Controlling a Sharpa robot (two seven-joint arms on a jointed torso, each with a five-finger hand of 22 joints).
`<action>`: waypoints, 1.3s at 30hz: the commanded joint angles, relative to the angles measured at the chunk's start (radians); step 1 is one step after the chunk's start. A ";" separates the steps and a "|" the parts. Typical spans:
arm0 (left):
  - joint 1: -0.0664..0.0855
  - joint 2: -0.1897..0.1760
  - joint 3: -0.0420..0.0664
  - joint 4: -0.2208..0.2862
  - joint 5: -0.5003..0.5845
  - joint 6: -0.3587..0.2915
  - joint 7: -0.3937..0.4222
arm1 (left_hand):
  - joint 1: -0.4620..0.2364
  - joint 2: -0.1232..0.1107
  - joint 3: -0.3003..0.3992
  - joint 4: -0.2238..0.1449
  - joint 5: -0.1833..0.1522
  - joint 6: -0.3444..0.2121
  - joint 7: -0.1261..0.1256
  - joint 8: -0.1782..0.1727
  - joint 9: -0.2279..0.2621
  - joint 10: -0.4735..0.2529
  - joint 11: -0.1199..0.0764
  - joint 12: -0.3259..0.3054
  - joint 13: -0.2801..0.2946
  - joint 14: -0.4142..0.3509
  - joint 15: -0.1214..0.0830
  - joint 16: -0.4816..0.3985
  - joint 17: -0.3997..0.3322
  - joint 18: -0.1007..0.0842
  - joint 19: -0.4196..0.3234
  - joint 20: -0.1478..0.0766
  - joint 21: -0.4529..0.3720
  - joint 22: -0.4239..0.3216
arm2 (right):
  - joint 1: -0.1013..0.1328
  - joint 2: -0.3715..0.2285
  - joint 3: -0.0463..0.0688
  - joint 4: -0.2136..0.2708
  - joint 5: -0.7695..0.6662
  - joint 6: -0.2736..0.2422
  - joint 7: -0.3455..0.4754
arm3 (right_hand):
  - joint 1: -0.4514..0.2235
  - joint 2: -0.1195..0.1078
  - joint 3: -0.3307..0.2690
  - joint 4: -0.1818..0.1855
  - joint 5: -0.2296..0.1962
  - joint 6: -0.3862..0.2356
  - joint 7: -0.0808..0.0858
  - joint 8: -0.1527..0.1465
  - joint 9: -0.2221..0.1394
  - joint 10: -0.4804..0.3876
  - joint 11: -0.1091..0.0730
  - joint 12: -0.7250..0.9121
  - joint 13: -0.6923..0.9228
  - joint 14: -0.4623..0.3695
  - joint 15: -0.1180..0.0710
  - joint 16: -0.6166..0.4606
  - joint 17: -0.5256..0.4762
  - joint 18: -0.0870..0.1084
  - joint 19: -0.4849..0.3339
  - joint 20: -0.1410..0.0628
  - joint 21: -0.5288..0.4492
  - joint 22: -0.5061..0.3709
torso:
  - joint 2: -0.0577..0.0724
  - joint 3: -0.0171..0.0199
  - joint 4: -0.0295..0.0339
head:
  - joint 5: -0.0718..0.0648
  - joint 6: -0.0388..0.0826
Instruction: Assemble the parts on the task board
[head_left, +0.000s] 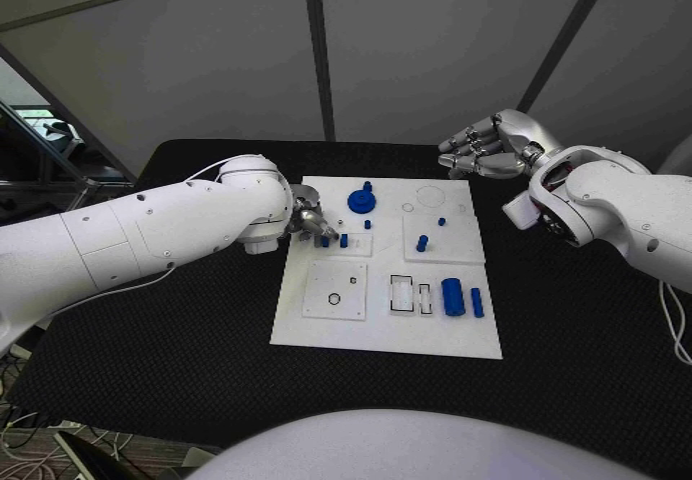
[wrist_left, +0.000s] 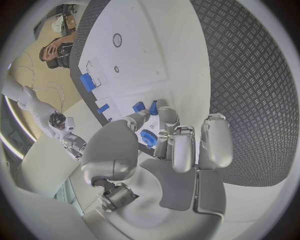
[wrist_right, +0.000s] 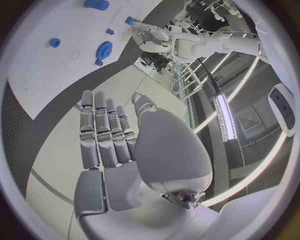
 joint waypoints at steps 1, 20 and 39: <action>-0.002 -0.008 -0.001 0.004 0.003 -0.024 -0.009 | -0.008 -0.008 -0.063 0.017 0.001 0.001 0.003 -0.004 -0.001 -0.007 0.003 -0.005 -0.010 0.090 -0.004 0.005 0.218 -0.011 0.001 0.001 -0.004 0.038 | 0.001 -0.001 0.001 0.001 -0.002 0.006 0.004 | -0.005 0.005 0.002 -0.004 0.004 0.006 0.004 -0.001 0.000 -0.006 0.000 0.001 -0.001 -0.005 0.001 -0.003 -0.001 0.005 0.000 0.006 -0.005 0.000 | 0.000 -0.0010 0.0006 | 0.000 0.003; -0.002 -0.040 0.019 0.017 0.067 -0.249 0.066 | 0.108 0.028 -0.377 0.156 -0.004 -0.121 0.049 -0.029 -0.023 -0.163 0.044 -0.103 -0.157 0.045 0.029 -0.095 0.111 0.020 -0.086 0.031 -0.144 -0.070 | 0.001 -0.003 0.001 0.001 -0.002 0.006 0.003 | -0.011 0.005 0.000 -0.002 0.004 0.005 0.006 -0.002 0.000 -0.009 0.001 0.000 -0.002 -0.008 0.003 -0.003 -0.003 0.005 0.000 0.007 -0.009 -0.001 | 0.000 -0.0004 0.0001 | -0.004 0.007; -0.006 0.047 0.002 -0.047 -0.111 -0.539 0.606 | 0.605 -0.011 -0.333 -0.026 0.007 -0.194 0.142 -0.253 -0.326 -0.434 0.150 -0.432 -0.484 -0.417 0.134 -0.817 -0.619 0.107 -0.441 0.127 -0.807 -0.570 | 0.001 -0.001 0.001 -0.001 -0.002 0.003 0.004 | -0.013 0.006 0.000 -0.001 0.004 0.004 0.006 -0.002 0.000 -0.009 0.002 0.001 -0.002 -0.008 0.003 -0.003 -0.003 0.005 0.000 0.007 -0.010 -0.001 | 0.000 0.0007 -0.0030 | -0.030 0.043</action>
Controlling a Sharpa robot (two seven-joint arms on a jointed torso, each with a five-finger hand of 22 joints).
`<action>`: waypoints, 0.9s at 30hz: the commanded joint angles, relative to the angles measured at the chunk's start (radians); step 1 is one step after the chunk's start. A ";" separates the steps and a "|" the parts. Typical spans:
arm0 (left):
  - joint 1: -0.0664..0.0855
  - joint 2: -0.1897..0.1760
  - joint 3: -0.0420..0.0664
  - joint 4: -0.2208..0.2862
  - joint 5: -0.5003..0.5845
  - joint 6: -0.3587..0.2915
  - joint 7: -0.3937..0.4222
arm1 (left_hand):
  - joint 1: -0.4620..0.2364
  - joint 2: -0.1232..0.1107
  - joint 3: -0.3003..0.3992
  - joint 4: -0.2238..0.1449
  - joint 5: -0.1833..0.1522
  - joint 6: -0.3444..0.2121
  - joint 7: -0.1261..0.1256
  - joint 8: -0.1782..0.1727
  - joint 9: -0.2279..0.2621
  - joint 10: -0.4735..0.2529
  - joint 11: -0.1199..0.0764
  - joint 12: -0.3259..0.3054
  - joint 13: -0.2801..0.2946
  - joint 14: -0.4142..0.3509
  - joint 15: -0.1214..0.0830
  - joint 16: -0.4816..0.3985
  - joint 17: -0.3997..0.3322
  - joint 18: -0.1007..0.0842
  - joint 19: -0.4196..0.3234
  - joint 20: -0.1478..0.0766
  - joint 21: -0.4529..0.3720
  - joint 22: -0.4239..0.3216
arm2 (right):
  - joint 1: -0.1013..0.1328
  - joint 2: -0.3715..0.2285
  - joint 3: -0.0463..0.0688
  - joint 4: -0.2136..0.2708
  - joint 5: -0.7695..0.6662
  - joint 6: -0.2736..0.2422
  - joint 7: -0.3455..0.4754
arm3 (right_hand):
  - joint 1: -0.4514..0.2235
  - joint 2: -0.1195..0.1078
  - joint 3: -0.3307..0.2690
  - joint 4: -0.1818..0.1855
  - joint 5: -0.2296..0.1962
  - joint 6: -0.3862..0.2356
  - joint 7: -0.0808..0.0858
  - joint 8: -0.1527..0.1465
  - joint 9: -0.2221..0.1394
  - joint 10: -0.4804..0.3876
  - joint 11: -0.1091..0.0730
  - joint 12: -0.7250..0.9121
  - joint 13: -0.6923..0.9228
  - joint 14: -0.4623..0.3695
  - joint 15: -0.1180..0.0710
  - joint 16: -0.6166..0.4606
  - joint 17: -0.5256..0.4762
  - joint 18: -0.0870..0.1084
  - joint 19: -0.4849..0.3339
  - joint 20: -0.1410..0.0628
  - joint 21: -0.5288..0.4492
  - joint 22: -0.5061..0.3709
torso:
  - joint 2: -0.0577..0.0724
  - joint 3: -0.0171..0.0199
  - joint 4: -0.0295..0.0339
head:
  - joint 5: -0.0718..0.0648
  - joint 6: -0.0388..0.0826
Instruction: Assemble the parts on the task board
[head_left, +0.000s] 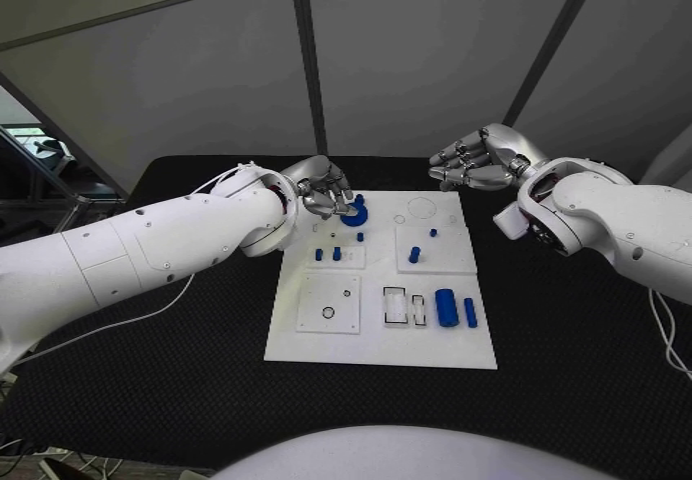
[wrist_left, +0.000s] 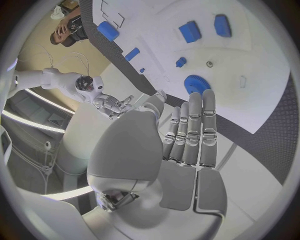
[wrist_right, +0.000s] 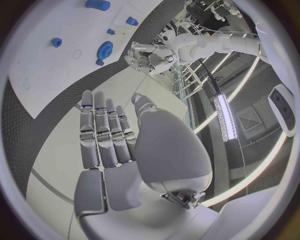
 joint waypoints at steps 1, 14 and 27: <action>-0.001 0.017 -0.008 -0.013 -0.185 -0.062 0.169 | 0.018 -0.012 0.012 -0.013 -0.005 0.035 -0.007 -0.032 -0.046 0.024 -0.004 -0.036 -0.052 0.023 -0.002 0.014 -0.021 -0.002 0.027 -0.003 -0.003 -0.005 | 0.001 0.001 0.001 0.000 -0.002 0.002 0.004 | -0.009 0.002 0.000 -0.001 0.004 0.001 0.003 -0.002 0.000 -0.006 -0.002 0.001 -0.002 -0.004 -0.001 -0.003 -0.002 0.005 0.000 0.007 -0.006 -0.001 | 0.000 0.0012 -0.0006 | -0.003 0.004; -0.007 0.069 -0.032 -0.049 -0.395 0.065 0.167 | -0.010 -0.033 0.018 -0.007 -0.007 0.139 -0.040 -0.109 -0.147 0.109 -0.034 -0.075 -0.150 0.218 -0.036 0.374 0.175 -0.011 0.169 -0.035 0.160 0.124 | 0.001 0.004 0.001 0.000 -0.002 0.004 0.005 | -0.009 0.002 0.000 -0.001 0.005 0.001 0.002 -0.002 0.000 -0.006 -0.002 0.001 -0.002 -0.004 -0.001 -0.003 -0.002 0.005 0.000 0.007 -0.006 -0.001 | 0.000 -0.0003 0.0015 | -0.012 0.008; -0.015 0.097 -0.034 -0.084 -0.462 0.125 0.120 | 0.003 -0.032 0.041 -0.017 -0.009 0.181 -0.039 -0.141 -0.178 0.150 -0.037 -0.093 -0.175 0.308 -0.041 0.558 0.335 -0.048 0.273 -0.039 0.394 0.332 | 0.001 0.007 0.001 0.001 -0.002 0.004 0.005 | -0.009 0.002 0.000 -0.001 0.005 0.001 0.002 -0.002 0.000 -0.006 -0.002 0.001 -0.002 -0.004 -0.001 -0.003 -0.002 0.005 0.000 0.007 -0.006 -0.001 | 0.002 0.0000 0.0011 | -0.015 0.007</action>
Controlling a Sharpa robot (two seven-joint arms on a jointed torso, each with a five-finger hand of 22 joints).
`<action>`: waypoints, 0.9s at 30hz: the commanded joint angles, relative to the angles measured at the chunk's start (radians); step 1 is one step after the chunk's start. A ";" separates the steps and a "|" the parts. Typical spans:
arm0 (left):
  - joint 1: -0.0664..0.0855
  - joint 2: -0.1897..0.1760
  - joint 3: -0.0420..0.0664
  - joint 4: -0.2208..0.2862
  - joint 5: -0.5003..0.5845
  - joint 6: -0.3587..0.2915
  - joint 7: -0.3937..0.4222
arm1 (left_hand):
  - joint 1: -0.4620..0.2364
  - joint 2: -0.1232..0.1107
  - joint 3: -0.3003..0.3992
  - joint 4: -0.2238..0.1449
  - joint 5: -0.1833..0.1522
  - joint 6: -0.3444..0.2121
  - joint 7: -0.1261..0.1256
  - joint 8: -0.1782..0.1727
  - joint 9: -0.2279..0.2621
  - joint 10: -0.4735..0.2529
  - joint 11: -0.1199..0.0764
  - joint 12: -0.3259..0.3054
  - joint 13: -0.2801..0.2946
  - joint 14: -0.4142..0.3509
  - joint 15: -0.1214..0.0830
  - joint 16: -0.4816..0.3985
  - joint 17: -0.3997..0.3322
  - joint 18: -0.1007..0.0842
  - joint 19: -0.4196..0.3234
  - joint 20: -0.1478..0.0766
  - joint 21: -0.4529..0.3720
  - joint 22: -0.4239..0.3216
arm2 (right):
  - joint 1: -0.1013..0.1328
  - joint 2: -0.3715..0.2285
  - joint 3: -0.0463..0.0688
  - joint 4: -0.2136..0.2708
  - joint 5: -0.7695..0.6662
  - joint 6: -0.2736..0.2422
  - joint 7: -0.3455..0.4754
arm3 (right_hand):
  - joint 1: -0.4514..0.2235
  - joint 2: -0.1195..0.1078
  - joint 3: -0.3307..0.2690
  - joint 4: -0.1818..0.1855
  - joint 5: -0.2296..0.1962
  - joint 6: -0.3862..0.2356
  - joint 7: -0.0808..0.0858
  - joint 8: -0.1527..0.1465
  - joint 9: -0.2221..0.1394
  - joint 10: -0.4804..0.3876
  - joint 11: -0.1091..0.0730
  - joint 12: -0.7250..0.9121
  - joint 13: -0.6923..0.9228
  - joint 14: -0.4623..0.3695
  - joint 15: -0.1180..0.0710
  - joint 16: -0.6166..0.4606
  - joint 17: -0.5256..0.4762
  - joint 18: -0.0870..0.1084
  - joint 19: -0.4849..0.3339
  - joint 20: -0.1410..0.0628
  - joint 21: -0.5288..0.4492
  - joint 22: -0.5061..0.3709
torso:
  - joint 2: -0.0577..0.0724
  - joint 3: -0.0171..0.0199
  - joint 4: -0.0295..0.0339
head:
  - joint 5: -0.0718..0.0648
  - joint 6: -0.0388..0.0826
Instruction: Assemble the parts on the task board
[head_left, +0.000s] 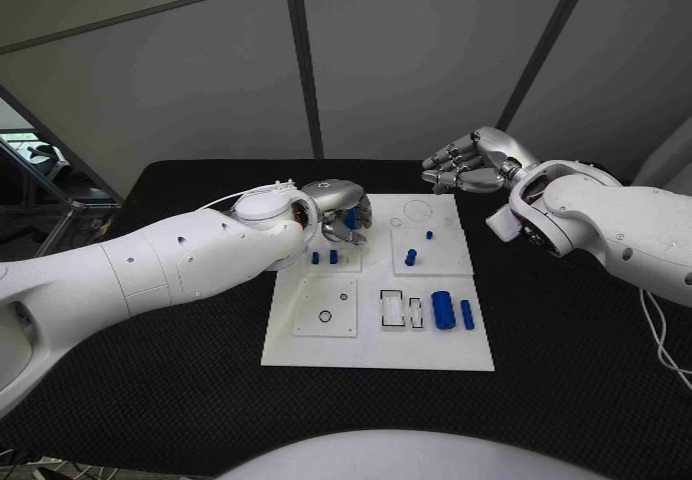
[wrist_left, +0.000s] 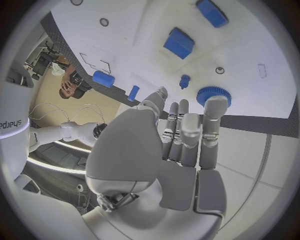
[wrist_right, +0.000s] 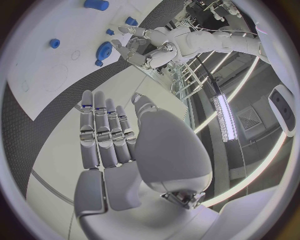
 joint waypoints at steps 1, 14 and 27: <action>-0.001 0.006 0.000 -0.011 -0.046 0.037 -0.019 | 0.005 0.002 0.009 -0.002 0.000 0.009 0.000 -0.006 -0.003 0.009 0.002 -0.005 -0.003 0.010 0.000 0.017 0.016 -0.010 0.012 0.000 0.027 0.024 | 0.001 0.002 0.001 0.001 -0.002 0.004 0.005 | -0.009 0.002 0.000 -0.001 0.005 0.001 0.003 -0.002 0.000 -0.006 -0.002 0.001 -0.002 -0.004 -0.001 -0.003 -0.001 0.005 0.000 0.007 -0.006 -0.001 | 0.000 0.0008 -0.0001 | -0.001 -0.002; -0.013 0.029 0.001 -0.046 -0.048 0.045 -0.025 | 0.008 0.005 0.023 -0.003 0.001 0.018 0.002 -0.013 -0.009 0.012 0.004 -0.015 -0.010 0.021 0.001 0.038 0.030 -0.016 0.029 0.000 0.067 0.060 | 0.001 0.002 0.001 0.003 -0.002 0.003 0.005 | -0.009 0.002 0.000 -0.001 0.005 0.001 0.003 -0.002 0.000 -0.006 -0.002 0.001 -0.002 -0.004 -0.001 -0.003 -0.001 0.005 0.000 0.007 -0.006 -0.001 | 0.000 0.0006 -0.0003 | -0.002 -0.002; -0.018 0.048 0.001 -0.071 -0.048 0.041 -0.026 | 0.023 0.015 0.057 -0.012 -0.001 0.026 0.006 -0.024 -0.018 0.023 0.005 -0.028 -0.019 0.027 0.002 0.055 0.037 -0.020 0.037 0.001 0.097 0.091 | 0.001 0.004 0.001 0.003 -0.002 0.003 0.005 | -0.009 0.002 0.000 -0.001 0.005 0.001 0.003 -0.002 0.000 -0.006 -0.002 0.001 -0.002 -0.004 -0.001 -0.003 -0.001 0.005 0.000 0.007 -0.006 -0.001 | -0.001 0.0006 0.0007 | -0.004 -0.001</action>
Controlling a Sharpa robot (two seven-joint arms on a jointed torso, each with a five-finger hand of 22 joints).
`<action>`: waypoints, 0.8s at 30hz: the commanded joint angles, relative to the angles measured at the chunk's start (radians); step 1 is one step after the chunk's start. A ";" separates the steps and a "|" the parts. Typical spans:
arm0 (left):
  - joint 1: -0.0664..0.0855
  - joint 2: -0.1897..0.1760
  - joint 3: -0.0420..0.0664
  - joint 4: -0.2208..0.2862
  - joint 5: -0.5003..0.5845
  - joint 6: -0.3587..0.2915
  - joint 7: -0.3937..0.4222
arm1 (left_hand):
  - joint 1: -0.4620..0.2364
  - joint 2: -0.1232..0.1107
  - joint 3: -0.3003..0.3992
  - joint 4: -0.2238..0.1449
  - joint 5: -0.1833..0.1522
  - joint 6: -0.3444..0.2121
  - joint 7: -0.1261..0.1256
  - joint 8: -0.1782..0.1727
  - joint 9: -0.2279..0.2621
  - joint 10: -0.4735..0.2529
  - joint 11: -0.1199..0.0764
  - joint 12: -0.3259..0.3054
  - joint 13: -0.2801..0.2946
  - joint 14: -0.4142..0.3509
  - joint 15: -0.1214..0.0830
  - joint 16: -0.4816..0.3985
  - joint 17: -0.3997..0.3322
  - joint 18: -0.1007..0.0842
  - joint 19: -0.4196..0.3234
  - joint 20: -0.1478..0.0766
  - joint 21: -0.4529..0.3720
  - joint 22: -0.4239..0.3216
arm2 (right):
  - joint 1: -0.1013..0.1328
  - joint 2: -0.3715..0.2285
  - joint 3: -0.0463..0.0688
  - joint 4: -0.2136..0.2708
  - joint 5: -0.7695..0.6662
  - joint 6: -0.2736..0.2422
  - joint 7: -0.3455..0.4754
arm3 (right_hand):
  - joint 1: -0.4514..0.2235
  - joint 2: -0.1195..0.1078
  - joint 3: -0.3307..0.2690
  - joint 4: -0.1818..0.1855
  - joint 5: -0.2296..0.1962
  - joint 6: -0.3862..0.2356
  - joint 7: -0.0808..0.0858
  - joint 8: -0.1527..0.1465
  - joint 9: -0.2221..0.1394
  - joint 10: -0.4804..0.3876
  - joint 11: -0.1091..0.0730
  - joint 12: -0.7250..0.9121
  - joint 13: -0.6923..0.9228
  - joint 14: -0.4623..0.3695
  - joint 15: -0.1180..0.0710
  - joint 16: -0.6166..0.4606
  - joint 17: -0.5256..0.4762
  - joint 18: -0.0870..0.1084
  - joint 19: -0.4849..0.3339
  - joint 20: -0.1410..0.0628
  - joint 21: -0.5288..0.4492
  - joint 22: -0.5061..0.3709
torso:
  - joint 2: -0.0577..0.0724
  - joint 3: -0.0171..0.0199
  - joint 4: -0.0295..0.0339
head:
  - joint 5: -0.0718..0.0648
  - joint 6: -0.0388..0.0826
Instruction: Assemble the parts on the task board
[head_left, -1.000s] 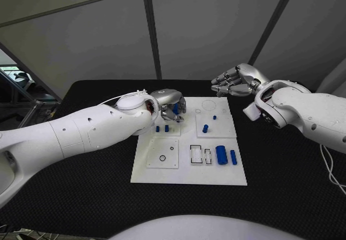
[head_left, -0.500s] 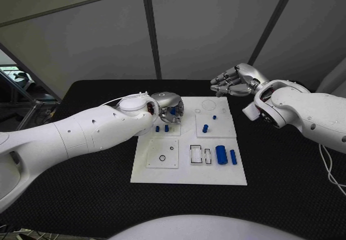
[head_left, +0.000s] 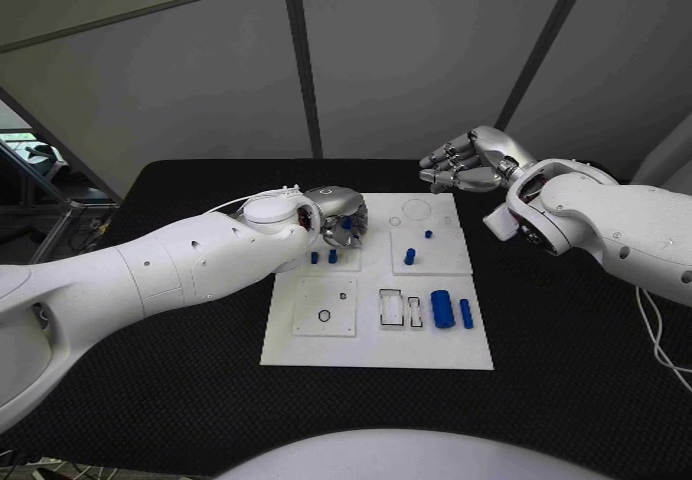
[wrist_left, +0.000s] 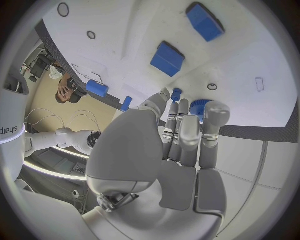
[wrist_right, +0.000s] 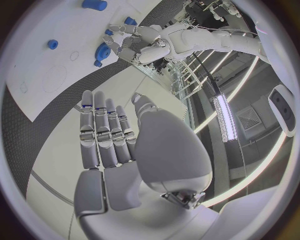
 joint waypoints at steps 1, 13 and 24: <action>0.001 0.003 0.001 -0.003 -0.009 0.008 -0.007 | 0.014 0.005 0.014 -0.002 -0.001 0.011 0.001 -0.007 -0.002 0.011 0.000 -0.008 -0.002 0.005 0.001 0.006 0.000 -0.020 0.010 0.001 0.008 0.005 | 0.001 0.001 0.001 0.002 -0.002 0.003 0.005 | -0.009 0.002 0.000 -0.001 0.005 0.001 0.002 -0.002 0.000 -0.006 -0.002 0.001 -0.002 -0.004 -0.001 -0.003 -0.001 0.005 0.000 0.007 -0.006 -0.001 | 0.000 0.0000 0.0003 | 0.001 0.001; 0.000 0.002 0.001 -0.006 -0.009 0.035 -0.021 | 0.018 0.008 0.033 -0.006 -0.003 0.015 0.003 -0.013 -0.007 0.015 0.001 -0.015 -0.007 0.003 0.002 0.007 -0.006 -0.020 0.006 0.001 0.010 0.011 | 0.001 0.001 0.001 0.001 -0.002 0.004 0.005 | -0.008 0.004 0.002 -0.003 0.006 0.002 0.002 -0.001 0.000 -0.006 -0.003 0.002 -0.001 -0.004 -0.001 -0.002 -0.002 0.005 0.001 0.007 -0.008 -0.001 | 0.000 -0.0004 0.0012 | -0.001 0.000; 0.000 0.002 0.001 -0.009 -0.009 0.044 -0.022 | 0.018 0.010 0.044 -0.008 -0.004 0.019 0.005 -0.016 -0.009 0.019 0.002 -0.018 -0.009 0.004 0.003 0.012 -0.003 -0.021 0.007 0.003 0.017 0.019 | 0.001 0.002 0.001 0.000 -0.002 0.005 0.005 | -0.008 0.004 0.002 -0.003 0.006 0.002 0.002 -0.001 0.000 -0.006 -0.003 0.002 -0.001 -0.004 -0.001 -0.002 -0.002 0.005 0.001 0.007 -0.008 -0.001 | 0.000 -0.0002 0.0014 | -0.001 -0.001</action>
